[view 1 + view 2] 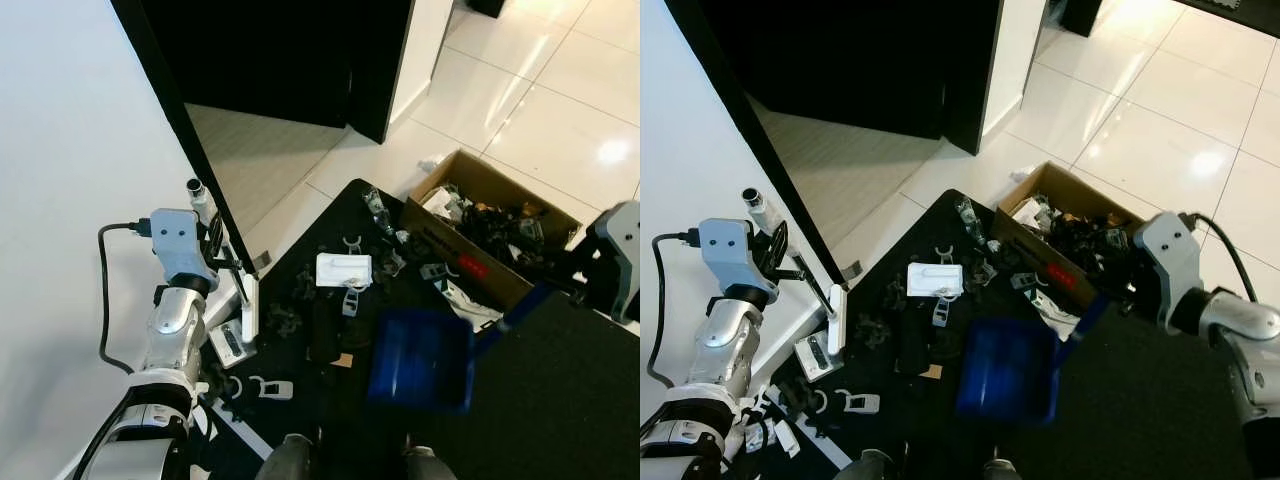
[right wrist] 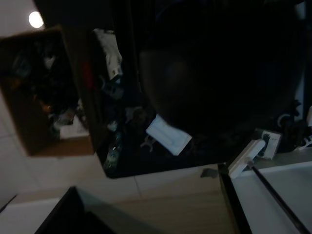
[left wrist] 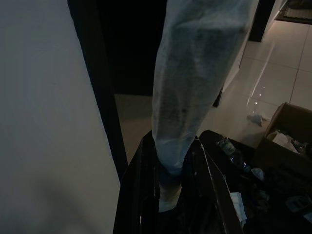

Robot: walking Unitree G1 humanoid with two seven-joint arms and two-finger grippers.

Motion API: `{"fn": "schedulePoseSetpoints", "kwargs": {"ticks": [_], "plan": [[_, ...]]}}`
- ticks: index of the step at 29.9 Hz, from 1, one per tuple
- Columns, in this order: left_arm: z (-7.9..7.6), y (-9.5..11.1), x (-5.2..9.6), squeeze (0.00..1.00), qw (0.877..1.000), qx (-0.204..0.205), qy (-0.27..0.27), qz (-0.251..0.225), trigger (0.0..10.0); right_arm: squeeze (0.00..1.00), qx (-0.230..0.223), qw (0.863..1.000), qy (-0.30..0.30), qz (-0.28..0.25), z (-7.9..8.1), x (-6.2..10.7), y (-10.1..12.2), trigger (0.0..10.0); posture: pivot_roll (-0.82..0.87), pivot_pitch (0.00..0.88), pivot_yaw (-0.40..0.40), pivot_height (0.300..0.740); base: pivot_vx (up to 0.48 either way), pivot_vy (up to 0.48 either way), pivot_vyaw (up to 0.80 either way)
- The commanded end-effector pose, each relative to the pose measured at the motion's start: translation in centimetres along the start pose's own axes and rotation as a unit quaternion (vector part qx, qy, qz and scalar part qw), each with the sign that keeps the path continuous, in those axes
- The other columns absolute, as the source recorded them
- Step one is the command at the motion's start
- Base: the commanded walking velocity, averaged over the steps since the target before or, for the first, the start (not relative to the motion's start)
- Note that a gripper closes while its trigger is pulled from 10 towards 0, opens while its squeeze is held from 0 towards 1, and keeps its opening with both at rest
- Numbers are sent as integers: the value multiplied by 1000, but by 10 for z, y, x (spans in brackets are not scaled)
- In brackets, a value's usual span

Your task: Sweep floor

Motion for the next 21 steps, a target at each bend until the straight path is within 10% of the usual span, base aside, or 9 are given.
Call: {"fn": "schedulePoseSetpoints", "kwargs": {"ticks": [1, 21], "plan": [[1, -15, 9, 306, 1000, -3, 4, 30, 10000, 0, 11, 1000, -26, 1, -9, 7, -2, 10000, -25, 384, 39, 740, 0, 0, 0], [5, -14, 10, 306, 1000, -10, 3, 28, 10000, 0, -71, 995, -6, -72, 10, -17, -10, 10000, 11, 394, 56, 740, 0, 0, 0]]}}
Point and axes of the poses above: a point about 5 cm out from each wrist's last joint towards the gripper, its own x axis pointing back from the gripper into the wrist, its own y axis along the axis of the wrist's last joint, z = x × y, the point moved 1 cm from there along -x, pointing out of the wrist towards the gripper, and after that the axes turned 3 degrees about -x, right-handed, at the moved point
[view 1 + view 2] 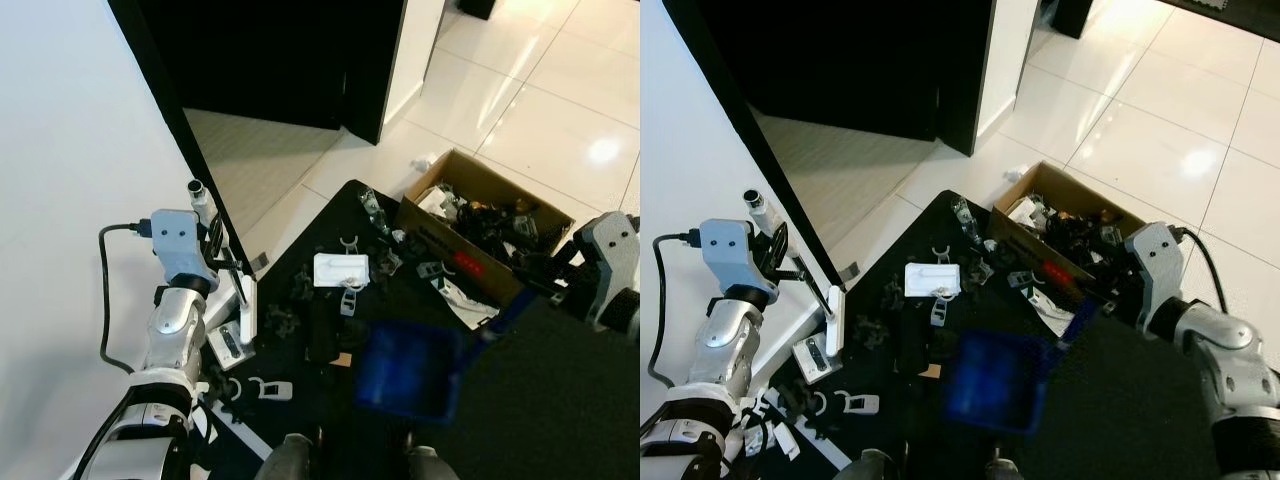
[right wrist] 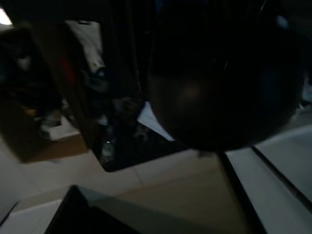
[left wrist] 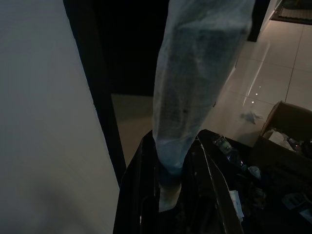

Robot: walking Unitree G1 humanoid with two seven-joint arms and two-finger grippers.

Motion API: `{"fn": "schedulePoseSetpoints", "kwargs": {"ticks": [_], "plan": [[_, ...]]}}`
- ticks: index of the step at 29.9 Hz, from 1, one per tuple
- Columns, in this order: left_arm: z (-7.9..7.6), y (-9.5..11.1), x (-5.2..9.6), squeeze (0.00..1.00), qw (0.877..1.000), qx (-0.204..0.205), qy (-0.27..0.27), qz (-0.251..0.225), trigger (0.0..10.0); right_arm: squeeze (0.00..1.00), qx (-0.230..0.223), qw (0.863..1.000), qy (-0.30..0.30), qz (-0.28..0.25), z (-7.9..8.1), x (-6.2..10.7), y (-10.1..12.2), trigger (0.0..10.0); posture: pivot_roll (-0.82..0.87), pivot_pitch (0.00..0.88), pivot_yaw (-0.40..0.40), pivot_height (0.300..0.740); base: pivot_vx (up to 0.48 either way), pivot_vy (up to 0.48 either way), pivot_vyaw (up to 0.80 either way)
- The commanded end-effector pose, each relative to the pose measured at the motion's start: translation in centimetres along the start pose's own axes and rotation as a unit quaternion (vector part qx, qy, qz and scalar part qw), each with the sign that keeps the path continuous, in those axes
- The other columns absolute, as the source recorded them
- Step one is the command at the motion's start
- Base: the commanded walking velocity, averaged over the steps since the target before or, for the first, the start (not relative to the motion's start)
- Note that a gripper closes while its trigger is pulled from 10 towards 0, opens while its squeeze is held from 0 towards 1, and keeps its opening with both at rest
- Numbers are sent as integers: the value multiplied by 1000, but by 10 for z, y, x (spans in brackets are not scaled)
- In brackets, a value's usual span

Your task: Sweep floor

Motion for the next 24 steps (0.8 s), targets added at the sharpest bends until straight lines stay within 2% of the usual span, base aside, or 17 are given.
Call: {"fn": "schedulePoseSetpoints", "kwargs": {"ticks": [1, 11, 17, 24], "plan": [[5, -13, 10, 302, 1000, -11, 2, 26, 10000, 0, 0, 1000, -7, -23, -3, 4, 2, 10000, 11, 394, 58, 740, 0, 0, 0], [5, -12, 10, 310, 1000, -12, -1, 25, 10000, 0, 31, 999, 14, -7, 7, 0, 2, 10000, 13, 395, 60, 740, 0, 0, 0], [2, -14, 10, 306, 1000, -9, -3, 28, 10000, 0, 60, 998, 15, -1, -2, 15, 18, 10000, -4, 396, 56, 740, 0, 0, 0], [0, -14, 9, 306, 1000, -5, -5, 29, 10000, 0, 67, 998, 3, 11, -10, 32, 19, 10000, -19, 397, 57, 740, 0, 0, 0]]}}
Point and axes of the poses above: a point about 5 cm out from each wrist's last joint towards the gripper, its own x axis pointing back from the gripper into the wrist, its own y axis along the axis of the wrist's last joint, z = x × y, the point moved 1 cm from there along -x, pointing out of the wrist towards the gripper, and after that the axes turned 3 degrees about -x, right-handed, at the moved point
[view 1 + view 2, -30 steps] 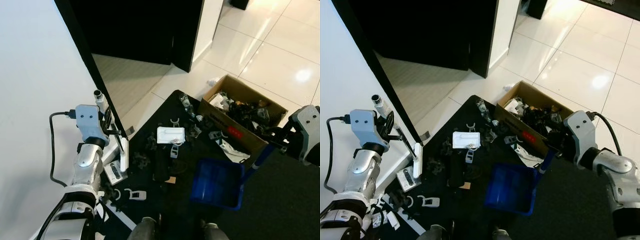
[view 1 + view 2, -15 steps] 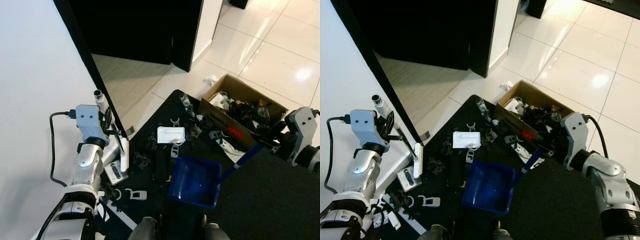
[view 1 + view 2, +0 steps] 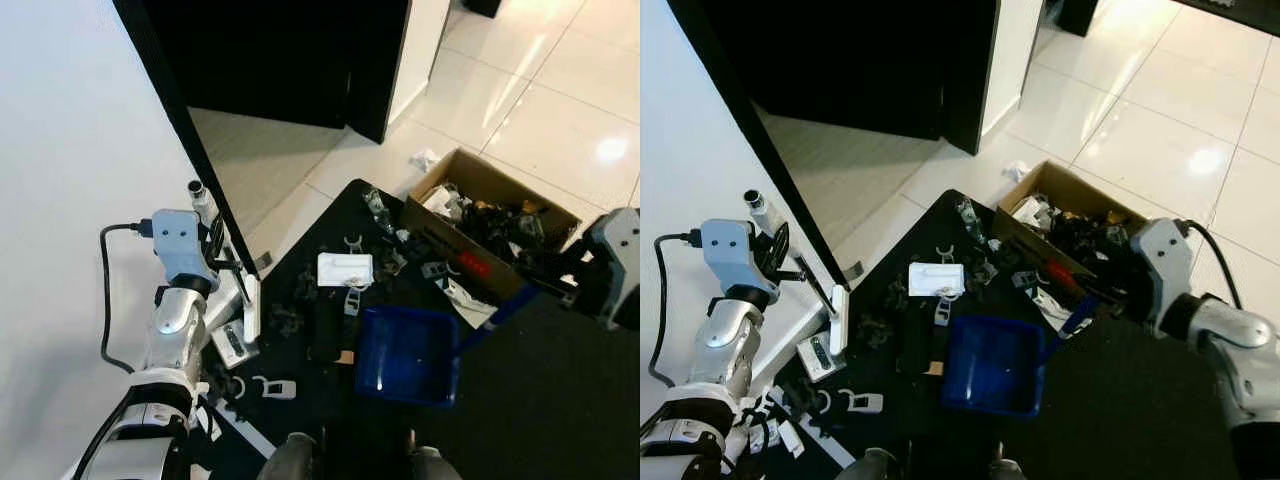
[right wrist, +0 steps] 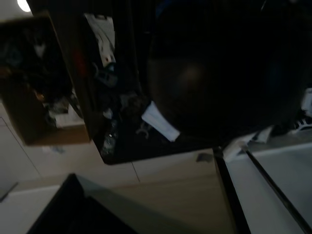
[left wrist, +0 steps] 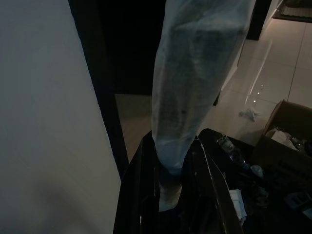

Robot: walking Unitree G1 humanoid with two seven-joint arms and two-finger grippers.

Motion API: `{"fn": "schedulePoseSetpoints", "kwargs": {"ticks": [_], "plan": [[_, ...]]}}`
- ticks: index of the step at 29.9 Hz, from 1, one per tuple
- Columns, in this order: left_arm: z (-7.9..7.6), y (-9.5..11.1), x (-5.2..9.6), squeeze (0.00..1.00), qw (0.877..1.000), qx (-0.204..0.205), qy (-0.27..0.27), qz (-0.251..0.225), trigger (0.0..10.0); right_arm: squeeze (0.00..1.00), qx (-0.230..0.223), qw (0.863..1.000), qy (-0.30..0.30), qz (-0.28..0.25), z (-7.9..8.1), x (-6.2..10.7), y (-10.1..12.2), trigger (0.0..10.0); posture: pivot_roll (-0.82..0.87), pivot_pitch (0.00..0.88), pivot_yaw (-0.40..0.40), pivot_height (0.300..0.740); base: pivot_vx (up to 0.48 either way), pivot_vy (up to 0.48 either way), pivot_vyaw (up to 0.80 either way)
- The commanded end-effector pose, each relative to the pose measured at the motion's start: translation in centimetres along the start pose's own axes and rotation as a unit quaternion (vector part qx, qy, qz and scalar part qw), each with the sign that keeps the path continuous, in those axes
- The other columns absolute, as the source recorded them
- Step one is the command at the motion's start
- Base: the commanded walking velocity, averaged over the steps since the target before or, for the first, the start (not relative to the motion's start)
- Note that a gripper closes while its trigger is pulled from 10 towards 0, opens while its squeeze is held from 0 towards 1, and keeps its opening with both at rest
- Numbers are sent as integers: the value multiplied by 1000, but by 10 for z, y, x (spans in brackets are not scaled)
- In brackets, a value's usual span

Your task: Sweep floor

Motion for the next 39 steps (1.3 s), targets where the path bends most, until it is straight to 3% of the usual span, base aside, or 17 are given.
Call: {"fn": "schedulePoseSetpoints", "kwargs": {"ticks": [1, 24, 32, 39], "plan": [[0, -14, 9, 306, 1000, -4, -2, 29, 10000, 0, 1, 1000, -4, -1, -3, 8, 1, 10000, -19, 397, 57, 740, 0, 0, 0], [3, -13, 9, 310, 1000, -10, -7, 27, 10000, 0, -39, 999, 5, 11, 12, -12, -23, 10000, 20, 401, 70, 740, 0, 0, 0], [0, -14, 9, 310, 1000, -7, -9, 29, 10000, 0, -14, 1000, -13, 23, -1, 5, -18, 10000, -15, 388, 66, 740, 0, 0, 0], [-6, -14, 6, 306, 1000, -2, -15, 27, 10000, 0, -17, 999, -15, 23, 1, 5, -21, 10000, -9, 385, 70, 740, 0, 0, 0]]}}
Point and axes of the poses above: a point about 5 cm out from each wrist's last joint towards the gripper, its own x axis pointing back from the gripper into the wrist, its own y axis along the axis of the wrist's last joint, z = x × y, the point moved 1 cm from there along -x, pointing out of the wrist towards the gripper, and after that the axes turned 3 degrees about -x, right-handed, at the moved point
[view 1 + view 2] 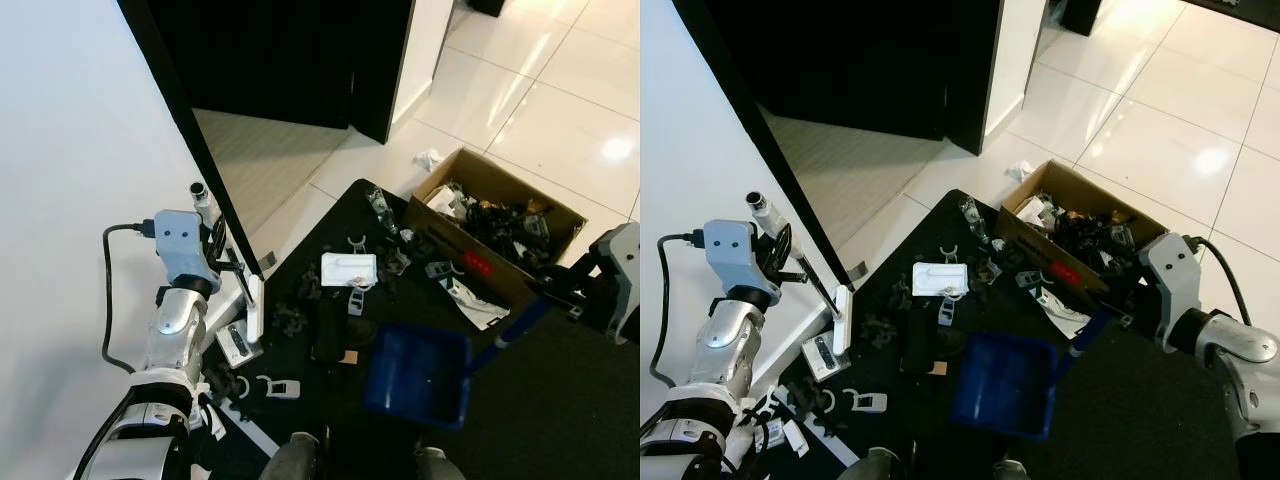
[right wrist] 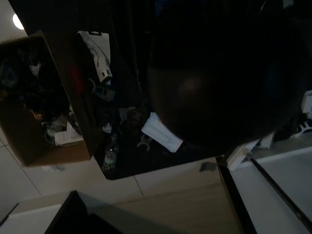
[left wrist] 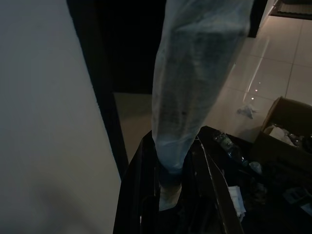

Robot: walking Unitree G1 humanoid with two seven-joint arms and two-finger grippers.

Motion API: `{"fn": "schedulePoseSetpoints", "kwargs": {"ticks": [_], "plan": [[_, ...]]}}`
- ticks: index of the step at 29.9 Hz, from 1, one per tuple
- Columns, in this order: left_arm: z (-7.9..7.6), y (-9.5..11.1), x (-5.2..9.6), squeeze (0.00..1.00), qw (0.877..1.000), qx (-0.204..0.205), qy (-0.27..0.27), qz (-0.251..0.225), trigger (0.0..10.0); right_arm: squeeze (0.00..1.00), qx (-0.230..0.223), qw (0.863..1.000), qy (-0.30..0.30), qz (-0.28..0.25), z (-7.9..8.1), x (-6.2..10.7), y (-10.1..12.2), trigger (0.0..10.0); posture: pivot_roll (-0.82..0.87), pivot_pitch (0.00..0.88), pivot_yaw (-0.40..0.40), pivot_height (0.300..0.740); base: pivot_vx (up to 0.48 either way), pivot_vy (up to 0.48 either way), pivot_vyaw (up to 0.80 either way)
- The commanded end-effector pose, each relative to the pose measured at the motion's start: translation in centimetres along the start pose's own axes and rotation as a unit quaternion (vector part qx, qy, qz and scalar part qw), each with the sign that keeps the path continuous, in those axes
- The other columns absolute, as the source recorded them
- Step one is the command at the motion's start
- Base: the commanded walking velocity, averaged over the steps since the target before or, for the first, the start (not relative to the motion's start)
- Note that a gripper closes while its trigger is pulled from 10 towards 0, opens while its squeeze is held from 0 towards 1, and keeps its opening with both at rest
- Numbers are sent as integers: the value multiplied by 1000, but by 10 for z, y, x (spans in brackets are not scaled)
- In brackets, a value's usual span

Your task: Sweep floor

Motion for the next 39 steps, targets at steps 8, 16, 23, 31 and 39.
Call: {"fn": "schedulePoseSetpoints", "kwargs": {"ticks": [8, 16, 23, 31, 39], "plan": [[1, -12, 8, 306, 1000, -8, -4, 24, 10000, 0, -5, 1000, -2, -4, 2, 0, -6, 10000, 9, 389, 77, 740, 0, 0, 0], [6, -12, 10, 310, 1000, -15, -5, 25, 10000, 0, -20, 1000, 4, -7, 10, -11, -13, 10000, 30, 399, 88, 740, 0, 0, 0], [7, -12, 11, 314, 999, -18, -6, 26, 10000, 0, -29, 999, 10, -19, 14, -21, -13, 10000, 38, 398, 92, 740, 0, 0, 0], [9, -11, 10, 318, 1000, -13, -6, 25, 10000, 0, 21, 992, 95, -81, 50, -53, 14, 10000, 34, 399, 101, 740, 0, 0, 0], [22, 6, -2, 329, 1000, 4, -18, 11, 10000, 0, 4, 986, 142, -89, 80, -74, 8, 10000, 46, 397, 92, 740, 0, 0, 0]]}}
Point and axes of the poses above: a point about 5 cm out from each wrist's last joint towards the gripper, its own x axis pointing back from the gripper into the wrist, its own y axis along the axis of the wrist's last joint, z = x × y, the point moved 1 cm from there along -x, pointing out of the wrist towards the gripper, and after that the axes turned 3 degrees about -x, right-handed, at the moved point
